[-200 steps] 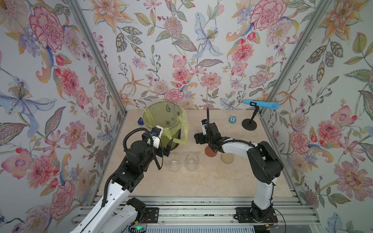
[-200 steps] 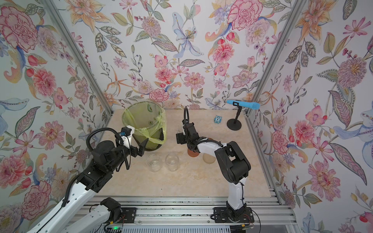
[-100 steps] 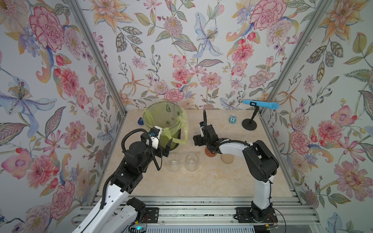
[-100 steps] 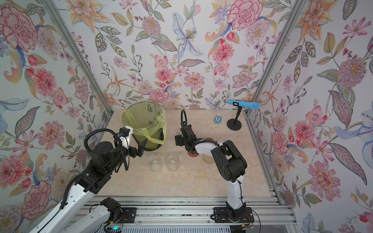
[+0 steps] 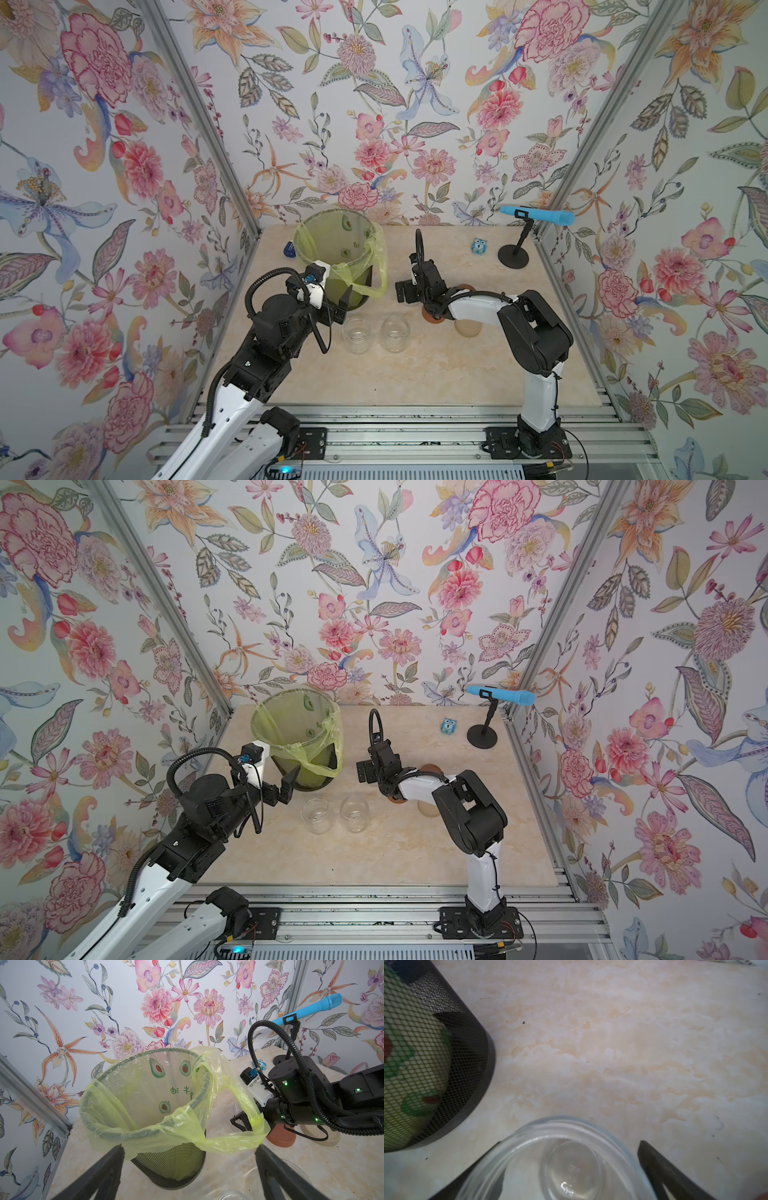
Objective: Empty moldy rice from jars
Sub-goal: Place the jar at the center of the board, then reset both arms
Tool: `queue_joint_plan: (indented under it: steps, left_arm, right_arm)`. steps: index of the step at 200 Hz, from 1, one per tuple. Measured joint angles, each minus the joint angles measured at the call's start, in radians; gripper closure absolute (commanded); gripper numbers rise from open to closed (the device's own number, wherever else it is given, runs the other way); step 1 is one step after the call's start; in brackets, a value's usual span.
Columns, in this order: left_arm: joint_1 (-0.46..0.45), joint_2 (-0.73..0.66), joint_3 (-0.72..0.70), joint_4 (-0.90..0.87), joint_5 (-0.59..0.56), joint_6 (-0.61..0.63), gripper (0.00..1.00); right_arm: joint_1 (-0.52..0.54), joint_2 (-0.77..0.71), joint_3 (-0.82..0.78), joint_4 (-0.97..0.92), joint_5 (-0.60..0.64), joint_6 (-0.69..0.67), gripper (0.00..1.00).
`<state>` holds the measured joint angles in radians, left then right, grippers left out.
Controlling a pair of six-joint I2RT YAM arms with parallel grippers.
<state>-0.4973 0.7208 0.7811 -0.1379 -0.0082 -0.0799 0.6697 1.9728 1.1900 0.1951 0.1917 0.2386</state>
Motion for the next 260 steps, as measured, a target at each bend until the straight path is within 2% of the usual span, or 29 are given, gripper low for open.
queue_joint_plan:
  steps: [87, 141, 168, 214, 260]
  left_arm:
    - [0.0, -0.011, -0.008, 0.0, -0.013, 0.005, 0.0]
    - [0.0, -0.03, -0.026, 0.002, -0.072, 0.039, 0.0]
    - [0.0, -0.04, -0.077, 0.029, -0.13, 0.048, 0.0]
    - [0.018, -0.048, -0.223, 0.122, -0.222, 0.019, 0.0]
    - [0.084, -0.035, -0.368, 0.239, -0.282, -0.034, 0.0]
  right_arm:
    - [0.014, -0.102, -0.005, -0.027, 0.027, -0.008, 0.0]
    - [0.005, -0.264, -0.044, -0.087, 0.018, -0.003, 0.0]
    - [-0.011, -0.369, -0.085, -0.112, 0.004, 0.0, 0.0]
    - [-0.124, -0.544, -0.227, -0.135, -0.006, 0.001, 0.0]
    - [-0.295, -0.736, -0.443, -0.147, -0.036, -0.009, 0.0]
